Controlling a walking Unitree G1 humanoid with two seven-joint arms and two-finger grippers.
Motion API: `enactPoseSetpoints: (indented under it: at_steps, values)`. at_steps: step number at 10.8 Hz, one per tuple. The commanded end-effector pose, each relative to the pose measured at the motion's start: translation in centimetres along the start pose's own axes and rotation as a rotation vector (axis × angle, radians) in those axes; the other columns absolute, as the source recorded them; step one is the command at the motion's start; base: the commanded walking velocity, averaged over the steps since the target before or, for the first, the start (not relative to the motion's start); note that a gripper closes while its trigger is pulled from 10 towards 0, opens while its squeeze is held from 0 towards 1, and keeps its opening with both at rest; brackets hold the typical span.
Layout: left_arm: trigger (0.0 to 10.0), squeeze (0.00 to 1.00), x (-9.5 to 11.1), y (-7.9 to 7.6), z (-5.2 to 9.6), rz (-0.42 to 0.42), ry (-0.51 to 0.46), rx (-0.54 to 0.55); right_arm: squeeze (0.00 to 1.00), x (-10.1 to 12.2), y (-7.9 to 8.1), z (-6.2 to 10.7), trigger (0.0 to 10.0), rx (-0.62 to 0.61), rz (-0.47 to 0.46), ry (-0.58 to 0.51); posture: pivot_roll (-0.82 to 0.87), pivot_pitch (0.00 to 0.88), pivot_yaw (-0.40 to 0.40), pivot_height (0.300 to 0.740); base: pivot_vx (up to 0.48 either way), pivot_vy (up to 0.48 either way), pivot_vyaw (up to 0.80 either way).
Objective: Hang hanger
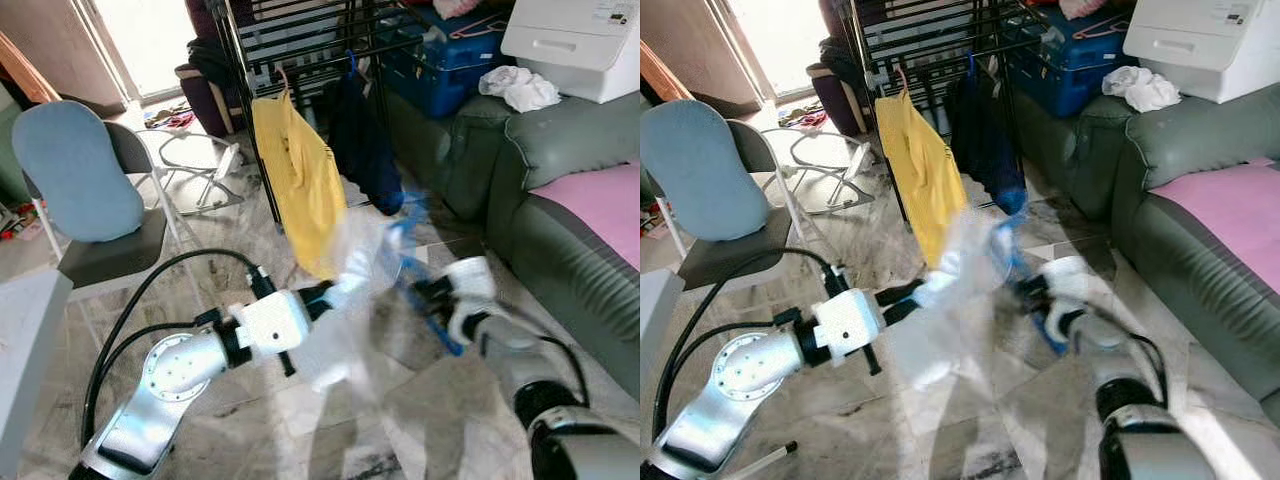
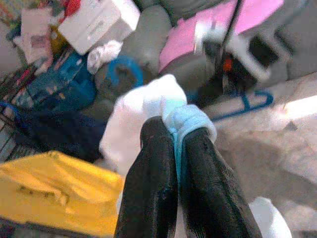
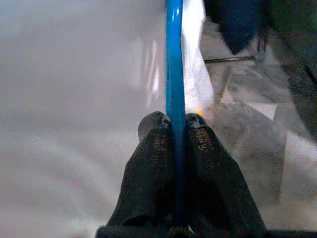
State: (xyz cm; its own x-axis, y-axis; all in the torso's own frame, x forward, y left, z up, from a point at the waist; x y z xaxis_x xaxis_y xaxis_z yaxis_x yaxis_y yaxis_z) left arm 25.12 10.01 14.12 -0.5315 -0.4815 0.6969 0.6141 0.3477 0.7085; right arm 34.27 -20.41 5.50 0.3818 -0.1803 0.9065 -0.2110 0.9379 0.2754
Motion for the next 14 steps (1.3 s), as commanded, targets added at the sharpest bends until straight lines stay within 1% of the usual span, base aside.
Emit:
enactPoseSetpoints:
  at_steps: [1, 2, 3, 4, 5, 6, 7, 8, 9, 10, 11, 12, 13, 14]
  values:
    - [10.0, 0.0, -1.8, -0.6, 0.7, 0.003, 0.076, -0.003, 0.0, 2.5, 0.4, -0.6, 10.0, 0.017, -0.058, -0.091, -0.03, 0.0, 0.13, 0.74, 0.0, 0.0, 0.0]
    - [10.0, 0.0, -3.9, -1.6, 0.8, 0.042, 0.161, 0.018, 0.0, 5.4, 1.0, -0.9, 10.0, 0.045, -0.133, -0.217, -0.04, 0.0, 0.133, 0.74, 0.0, 0.0, 0.0]
    - [10.0, 0.0, -5.2, -2.4, 0.9, 0.054, 0.211, 0.014, 0.0, 7.6, 1.2, -0.9, 10.0, 0.046, -0.155, -0.315, -0.05, 0.0, 0.138, 0.74, 0.0, 0.0, 0.0]
    - [10.0, 0.0, -6.0, -3.8, 0.8, 0.124, 0.227, 0.01, 0.0, 11.3, 1.0, -0.7, 10.0, 0.001, -0.253, -0.467, -0.07, 0.0, 0.142, 0.74, 0.0, 0.0, 0.0]
    - [10.0, 0.0, -5.9, -4.6, 0.5, 0.124, 0.208, -0.015, 0.0, 13.4, 0.5, -0.4, 10.0, -0.03, -0.326, -0.545, -0.08, 0.0, 0.141, 0.74, 0.0, 0.0, 0.0]
    - [10.0, 0.0, -6.0, -5.2, 0.3, 0.14, 0.197, -0.023, 0.0, 14.7, 0.2, -0.1, 10.0, -0.047, -0.389, -0.6, -0.08, 0.0, 0.14, 0.74, 0.0, 0.0, 0.0]
    - [10.0, 0.0, -6.2, -6.1, -0.1, 0.157, 0.194, -0.049, 0.0, 16.3, 0.8, 0.0, 10.0, -0.022, -0.429, -0.659, -0.09, 0.0, 0.138, 0.74, 0.0, 0.0, 0.0]
    - [10.0, 0.0, -6.4, -7.0, -0.6, 0.18, 0.192, -0.081, 0.0, 17.2, 4.2, -0.8, 10.0, 0.141, -0.407, -0.665, -0.09, 0.0, 0.132, 0.74, 0.0, 0.0, 0.0]
    - [10.0, 0.0, -6.4, -7.6, -1.1, 0.177, 0.186, -0.116, 0.0, 17.4, 6.9, -1.3, 10.0, 0.246, -0.347, -0.653, -0.09, 0.0, 0.128, 0.74, 0.0, 0.0, 0.0]
    - [10.0, 0.0, -6.6, -8.2, -2.1, 0.201, 0.189, -0.125, 0.0, 17.1, 10.3, -1.5, 10.0, 0.392, -0.318, -0.634, -0.08, 0.0, 0.123, 0.74, 0.0, 0.0, 0.0]
    - [10.0, 0.0, -6.9, -8.6, -2.9, 0.24, 0.197, -0.127, 0.0, 16.3, 12.2, -1.5, 10.0, 0.463, -0.255, -0.608, -0.08, 0.0, 0.12, 0.74, 0.0, 0.0, 0.0]
    - [10.0, 1.0, -7.2, -8.9, -3.5, 0.275, 0.208, -0.116, 0.0, 14.9, 13.1, -1.5, 10.0, 0.477, -0.186, -0.574, -0.09, 0.0, 0.121, 0.74, 0.0, 0.0, 0.0]
    - [10.0, 1.0, -7.3, -9.1, -3.6, 0.3, 0.204, -0.111, 0.0, 13.4, 12.6, -1.3, 10.0, 0.462, -0.182, -0.539, -0.1, 0.0, 0.123, 0.74, 0.0, 0.0, 0.0]
    - [10.0, 1.0, -7.5, -9.4, -3.4, 0.319, 0.204, -0.103, 0.0, 12.3, 12.2, -1.0, 10.0, 0.442, -0.137, -0.517, -0.1, 0.0, 0.127, 0.74, 0.0, 0.0, 0.0]
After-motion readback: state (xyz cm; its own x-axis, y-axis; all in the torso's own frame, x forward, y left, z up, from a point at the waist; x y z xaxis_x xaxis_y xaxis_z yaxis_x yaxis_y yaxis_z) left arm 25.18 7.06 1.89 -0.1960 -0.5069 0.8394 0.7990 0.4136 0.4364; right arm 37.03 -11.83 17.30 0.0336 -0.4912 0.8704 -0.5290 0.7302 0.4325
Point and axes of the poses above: a point about 5 cm out from each wrist's last joint towards the gripper, its own z axis pointing back from the gripper into the wrist, its own x axis along the axis of the wrist's last joint, y = z × x, the point moved 1 cm from there along -z, pointing out of the wrist towards the gripper, and after that the axes turned 13 degrees about -z, right-handed, at the moved point
